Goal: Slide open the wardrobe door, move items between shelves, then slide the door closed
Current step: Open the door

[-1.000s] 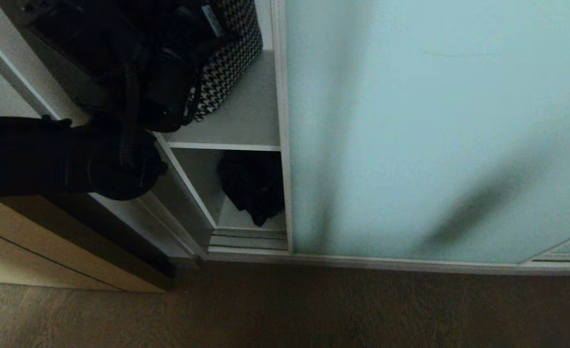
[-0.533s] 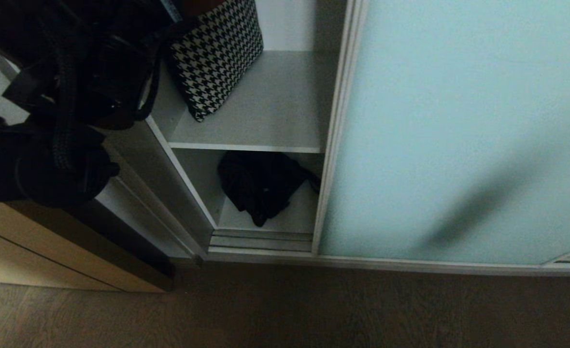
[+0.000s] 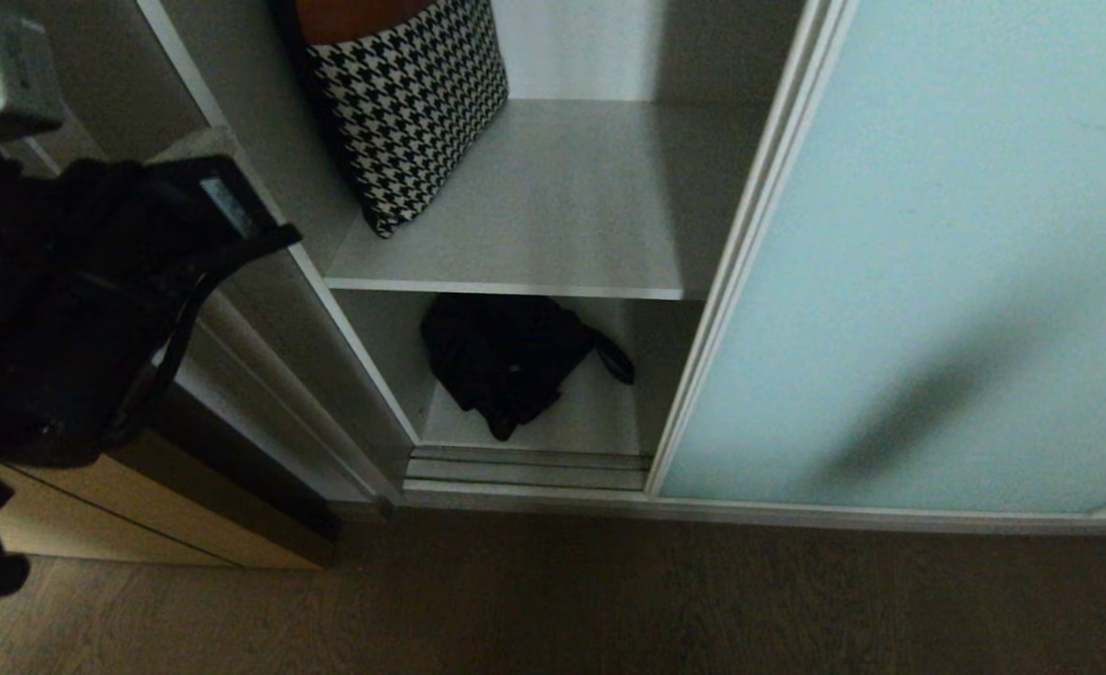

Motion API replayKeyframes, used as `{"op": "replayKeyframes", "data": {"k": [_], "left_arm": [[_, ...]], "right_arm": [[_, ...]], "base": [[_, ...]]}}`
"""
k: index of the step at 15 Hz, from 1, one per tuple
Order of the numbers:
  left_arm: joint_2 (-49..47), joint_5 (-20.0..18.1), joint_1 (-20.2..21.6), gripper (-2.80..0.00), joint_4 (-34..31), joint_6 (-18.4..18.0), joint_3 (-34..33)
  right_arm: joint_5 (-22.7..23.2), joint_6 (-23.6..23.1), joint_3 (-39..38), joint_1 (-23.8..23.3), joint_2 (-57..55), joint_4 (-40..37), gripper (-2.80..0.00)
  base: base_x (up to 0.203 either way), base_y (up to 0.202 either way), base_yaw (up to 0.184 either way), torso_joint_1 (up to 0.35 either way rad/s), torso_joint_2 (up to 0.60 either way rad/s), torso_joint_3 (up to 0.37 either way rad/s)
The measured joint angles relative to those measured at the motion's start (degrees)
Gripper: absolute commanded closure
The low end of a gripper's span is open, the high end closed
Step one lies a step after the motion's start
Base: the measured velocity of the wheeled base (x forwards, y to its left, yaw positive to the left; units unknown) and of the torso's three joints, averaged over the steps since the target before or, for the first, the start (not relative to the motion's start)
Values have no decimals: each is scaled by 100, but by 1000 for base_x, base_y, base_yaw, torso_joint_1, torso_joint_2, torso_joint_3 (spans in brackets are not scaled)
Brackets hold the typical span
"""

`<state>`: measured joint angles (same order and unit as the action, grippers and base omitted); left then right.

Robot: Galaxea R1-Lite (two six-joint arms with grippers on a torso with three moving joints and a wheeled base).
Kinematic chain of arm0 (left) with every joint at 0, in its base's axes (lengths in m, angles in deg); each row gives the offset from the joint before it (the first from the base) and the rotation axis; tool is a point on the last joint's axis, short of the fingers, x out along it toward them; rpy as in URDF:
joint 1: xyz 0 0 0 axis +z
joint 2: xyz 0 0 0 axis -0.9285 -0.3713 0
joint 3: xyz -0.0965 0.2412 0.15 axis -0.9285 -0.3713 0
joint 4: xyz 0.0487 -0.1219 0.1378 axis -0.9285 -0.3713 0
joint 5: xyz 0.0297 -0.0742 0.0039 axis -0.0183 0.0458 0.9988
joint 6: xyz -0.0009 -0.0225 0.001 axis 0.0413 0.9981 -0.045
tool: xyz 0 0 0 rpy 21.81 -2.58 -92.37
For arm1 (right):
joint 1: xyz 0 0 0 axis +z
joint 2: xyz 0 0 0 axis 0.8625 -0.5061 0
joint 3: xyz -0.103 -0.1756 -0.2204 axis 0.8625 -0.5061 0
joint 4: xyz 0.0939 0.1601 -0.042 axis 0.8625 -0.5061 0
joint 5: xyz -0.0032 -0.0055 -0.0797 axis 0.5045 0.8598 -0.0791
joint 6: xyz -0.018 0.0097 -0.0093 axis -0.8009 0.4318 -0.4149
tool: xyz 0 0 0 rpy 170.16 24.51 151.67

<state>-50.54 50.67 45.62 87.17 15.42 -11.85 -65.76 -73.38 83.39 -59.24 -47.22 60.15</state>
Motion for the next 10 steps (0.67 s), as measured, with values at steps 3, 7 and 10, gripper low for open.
{"op": "replayKeyframes", "data": {"k": [3,7,10], "left_arm": [[1098,237,330,0,-24,79,-1655],[2878,327,822,0,-411,91,-2942],[4183,378,1354,0,-837,101,-3570]], "right_arm": [[0,0,0,-2,0,0,0],[2,5,0,0,0,-2,0],[2,2,0,-5,0,-2,0]], "base": [[0,0,0,0,0,0],[0,0,0,0,0,0],[0,0,0,0,0,0]]}}
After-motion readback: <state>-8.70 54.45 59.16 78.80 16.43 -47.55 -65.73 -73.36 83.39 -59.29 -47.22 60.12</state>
